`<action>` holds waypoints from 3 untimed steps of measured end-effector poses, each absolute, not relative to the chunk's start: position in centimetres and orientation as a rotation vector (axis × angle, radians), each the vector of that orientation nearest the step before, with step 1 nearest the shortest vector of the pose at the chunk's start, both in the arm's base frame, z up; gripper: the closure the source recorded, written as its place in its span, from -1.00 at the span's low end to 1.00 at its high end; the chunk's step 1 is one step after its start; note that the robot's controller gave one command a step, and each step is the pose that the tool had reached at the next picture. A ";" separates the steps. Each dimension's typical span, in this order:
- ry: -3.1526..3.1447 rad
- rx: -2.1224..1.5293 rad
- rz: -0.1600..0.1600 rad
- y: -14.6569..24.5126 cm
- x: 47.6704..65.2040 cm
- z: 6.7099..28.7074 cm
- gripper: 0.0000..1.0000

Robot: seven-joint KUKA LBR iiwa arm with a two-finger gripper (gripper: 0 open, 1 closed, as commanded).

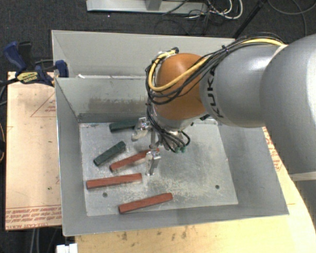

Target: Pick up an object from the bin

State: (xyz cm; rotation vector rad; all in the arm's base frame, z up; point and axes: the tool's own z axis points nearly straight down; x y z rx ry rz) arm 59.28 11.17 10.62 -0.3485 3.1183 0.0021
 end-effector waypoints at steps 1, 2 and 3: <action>3.116 -0.339 0.005 11.3 60.0 7.5 -1.00; 3.102 -0.290 0.005 12.1 58.9 8.0 1.00; 3.102 -0.289 0.005 12.1 58.9 8.0 1.00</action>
Offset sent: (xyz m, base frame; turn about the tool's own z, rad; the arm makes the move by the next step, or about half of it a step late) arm -0.0118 0.0079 -0.0362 0.0349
